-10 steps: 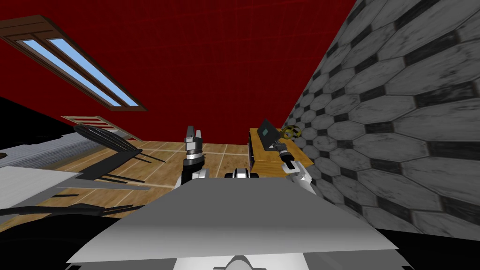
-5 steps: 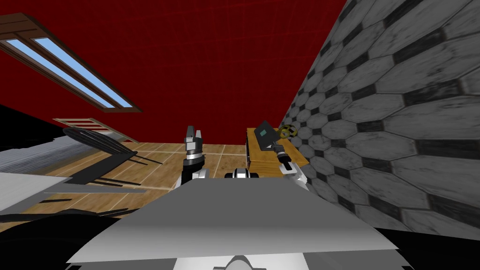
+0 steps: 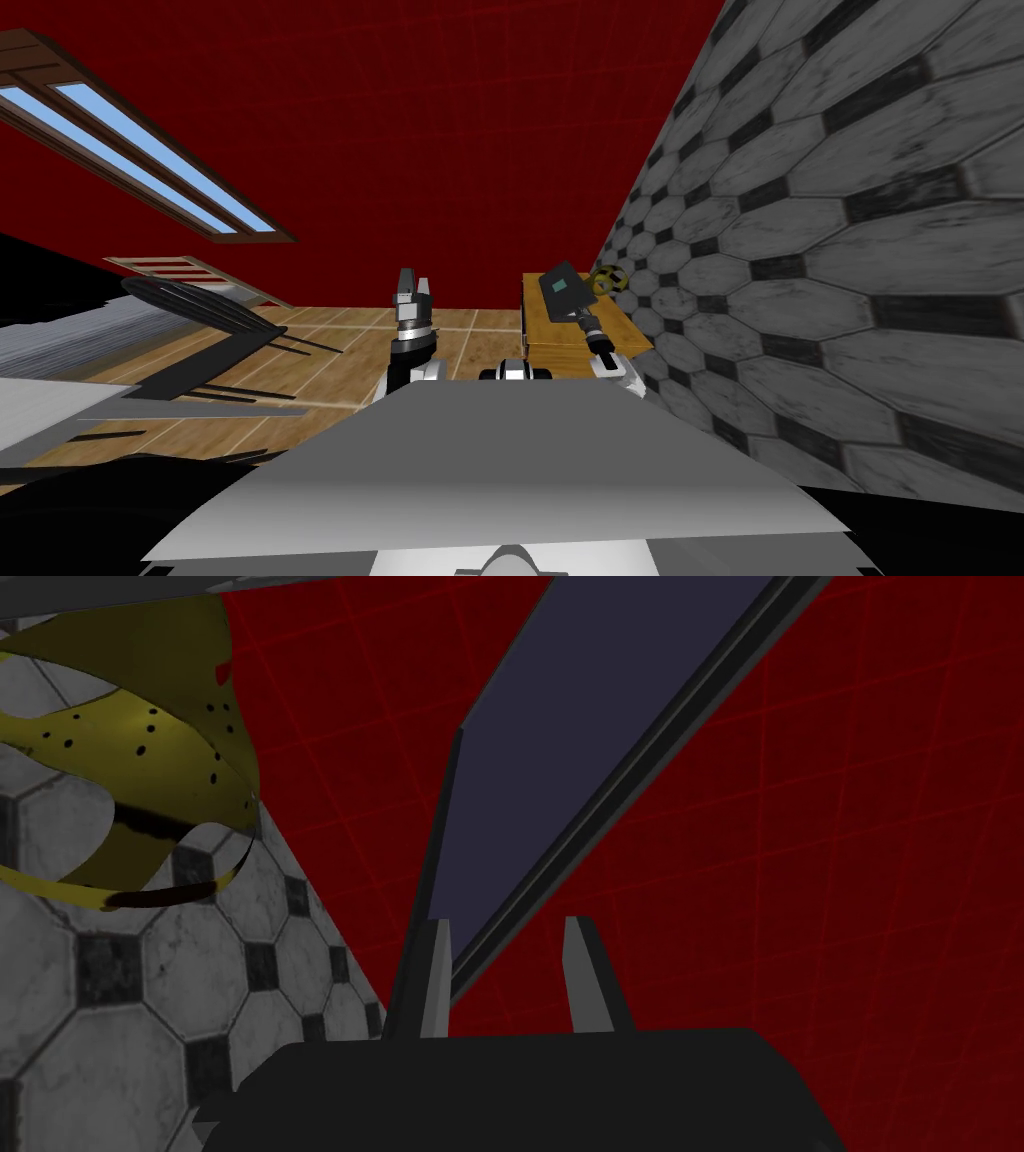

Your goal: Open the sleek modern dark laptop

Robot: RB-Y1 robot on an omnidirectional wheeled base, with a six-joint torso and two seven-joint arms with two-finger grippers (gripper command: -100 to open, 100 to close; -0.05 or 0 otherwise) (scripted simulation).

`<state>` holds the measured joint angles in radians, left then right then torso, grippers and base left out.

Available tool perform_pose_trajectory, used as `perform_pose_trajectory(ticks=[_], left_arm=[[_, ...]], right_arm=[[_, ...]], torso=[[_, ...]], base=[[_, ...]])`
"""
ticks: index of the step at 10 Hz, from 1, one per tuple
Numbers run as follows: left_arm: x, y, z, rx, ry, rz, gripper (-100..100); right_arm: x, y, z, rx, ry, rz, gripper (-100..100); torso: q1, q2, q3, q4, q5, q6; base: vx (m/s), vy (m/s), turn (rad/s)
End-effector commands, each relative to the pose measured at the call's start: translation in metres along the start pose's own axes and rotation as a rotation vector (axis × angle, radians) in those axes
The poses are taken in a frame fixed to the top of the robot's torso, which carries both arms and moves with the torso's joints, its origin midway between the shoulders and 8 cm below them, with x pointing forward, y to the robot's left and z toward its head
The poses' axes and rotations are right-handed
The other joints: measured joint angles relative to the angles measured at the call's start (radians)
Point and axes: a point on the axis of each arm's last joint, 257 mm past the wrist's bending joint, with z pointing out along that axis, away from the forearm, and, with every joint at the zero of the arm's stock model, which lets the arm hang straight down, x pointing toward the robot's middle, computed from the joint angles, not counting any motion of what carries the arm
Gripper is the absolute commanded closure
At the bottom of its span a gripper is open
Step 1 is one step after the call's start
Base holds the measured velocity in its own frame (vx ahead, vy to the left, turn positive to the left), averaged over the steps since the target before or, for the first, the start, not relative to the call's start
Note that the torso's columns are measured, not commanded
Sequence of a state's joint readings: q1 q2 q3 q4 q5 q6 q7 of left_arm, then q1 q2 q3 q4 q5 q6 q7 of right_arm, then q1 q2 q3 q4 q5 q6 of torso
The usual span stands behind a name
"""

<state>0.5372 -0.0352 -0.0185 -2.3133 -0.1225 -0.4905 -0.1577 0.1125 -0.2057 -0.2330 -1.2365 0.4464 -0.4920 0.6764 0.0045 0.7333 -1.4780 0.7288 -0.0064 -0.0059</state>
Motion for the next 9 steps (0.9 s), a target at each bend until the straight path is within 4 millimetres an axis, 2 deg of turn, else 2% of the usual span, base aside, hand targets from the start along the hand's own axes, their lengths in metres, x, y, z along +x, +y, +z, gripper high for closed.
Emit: perform_pose_trajectory(ticks=[1,2,5,6,9], left_arm=[[0.000,0.000,0.000,0.000,0.000,0.000,0],[0.000,0.000,0.000,0.000,0.000,0.000,0],[0.000,0.000,0.000,0.000,0.000,0.000,0],[0.000,0.000,0.000,0.000,0.000,0.000,0],[0.000,0.000,0.000,0.000,0.000,0.000,0]], right_arm=[[0.034,0.016,-0.014,0.000,0.029,0.106,100],[0.042,0.021,-0.018,0.001,0.030,0.147,100],[0.042,0.021,-0.018,0.001,0.030,0.147,100],[0.027,0.013,-0.005,0.008,0.023,0.146,-100],[0.010,0.008,0.016,0.015,0.021,0.144,-100]], torso=[[-0.001,-0.001,-0.001,0.001,0.000,-0.001],[-0.002,-0.001,-0.001,0.001,0.000,0.000],[-0.002,-0.002,-0.001,0.003,0.002,-0.002],[-0.005,-0.002,-0.002,0.005,0.004,0.000],[-0.003,0.007,0.004,0.010,0.007,0.006]], base=[[-0.005,-0.055,0.010],[0.001,-0.006,-0.003],[0.002,-0.026,-0.013],[-0.064,-0.007,0.041],[-0.087,0.032,0.021]])
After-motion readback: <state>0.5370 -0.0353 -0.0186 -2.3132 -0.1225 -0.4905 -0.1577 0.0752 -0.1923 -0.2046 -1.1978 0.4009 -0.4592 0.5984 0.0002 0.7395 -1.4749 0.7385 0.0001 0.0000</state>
